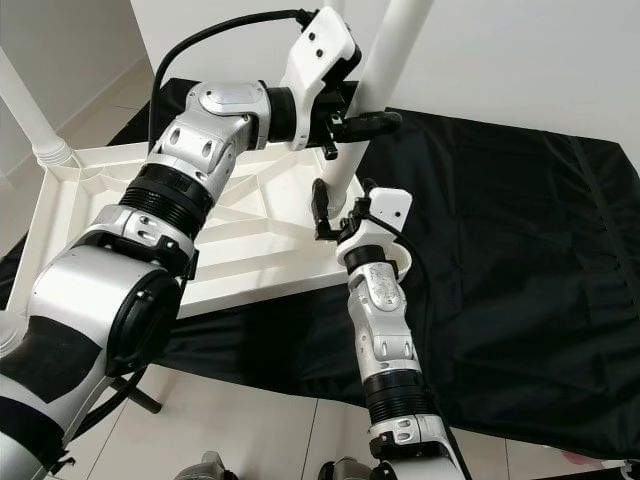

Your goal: Building children table

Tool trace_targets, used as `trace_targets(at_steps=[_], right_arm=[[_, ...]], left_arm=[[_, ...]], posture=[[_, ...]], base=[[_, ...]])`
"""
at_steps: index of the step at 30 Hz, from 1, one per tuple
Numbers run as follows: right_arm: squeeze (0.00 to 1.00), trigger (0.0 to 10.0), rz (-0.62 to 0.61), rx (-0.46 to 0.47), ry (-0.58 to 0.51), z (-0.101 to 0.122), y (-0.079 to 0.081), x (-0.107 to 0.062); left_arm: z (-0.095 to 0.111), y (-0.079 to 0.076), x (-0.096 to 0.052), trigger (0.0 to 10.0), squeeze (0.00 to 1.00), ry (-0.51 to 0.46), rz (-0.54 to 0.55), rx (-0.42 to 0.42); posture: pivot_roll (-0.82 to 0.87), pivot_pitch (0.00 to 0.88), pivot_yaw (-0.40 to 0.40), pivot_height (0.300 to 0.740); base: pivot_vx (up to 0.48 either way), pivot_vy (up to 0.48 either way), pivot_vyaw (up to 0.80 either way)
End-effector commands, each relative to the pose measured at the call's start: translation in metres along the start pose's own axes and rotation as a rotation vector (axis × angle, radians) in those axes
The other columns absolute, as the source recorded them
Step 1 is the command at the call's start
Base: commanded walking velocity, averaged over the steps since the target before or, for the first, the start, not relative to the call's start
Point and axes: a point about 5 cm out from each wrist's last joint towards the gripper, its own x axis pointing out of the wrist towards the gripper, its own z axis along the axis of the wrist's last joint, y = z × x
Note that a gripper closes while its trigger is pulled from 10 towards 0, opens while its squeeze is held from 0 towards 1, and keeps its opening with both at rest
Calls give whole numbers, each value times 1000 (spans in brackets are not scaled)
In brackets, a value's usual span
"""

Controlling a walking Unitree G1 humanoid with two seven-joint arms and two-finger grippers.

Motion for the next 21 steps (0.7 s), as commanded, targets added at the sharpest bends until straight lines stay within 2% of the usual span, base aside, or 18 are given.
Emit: trace_targets(at_steps=[1, 7, 20, 21], right_arm=[[0, 10000, -32, -7, -19, 5, 0, 1], [0, 10000, -51, -2, -35, 12, 7, 6], [0, 10000, -54, 0, -44, 18, 11, 9], [0, 8902, -62, 4, -35, 18, 11, 9]], left_arm=[[-1, 25, -8, 10000, 0, -3, 598, 5], [-3, 21, -5, 10000, 0, 0, 597, 10], [-5, 20, -4, 10000, 0, 11, 599, 9], [-4, 19, -3, 10000, 0, 9, 596, 8]], posture=[[-43, 0, -25, 740], [-38, 0, -30, 740], [-41, 0, -32, 740], [-42, 0, -30, 740]], base=[[0, 0, 0], [0, 0, 0], [0, 0, 0], [0, 0, 0]])
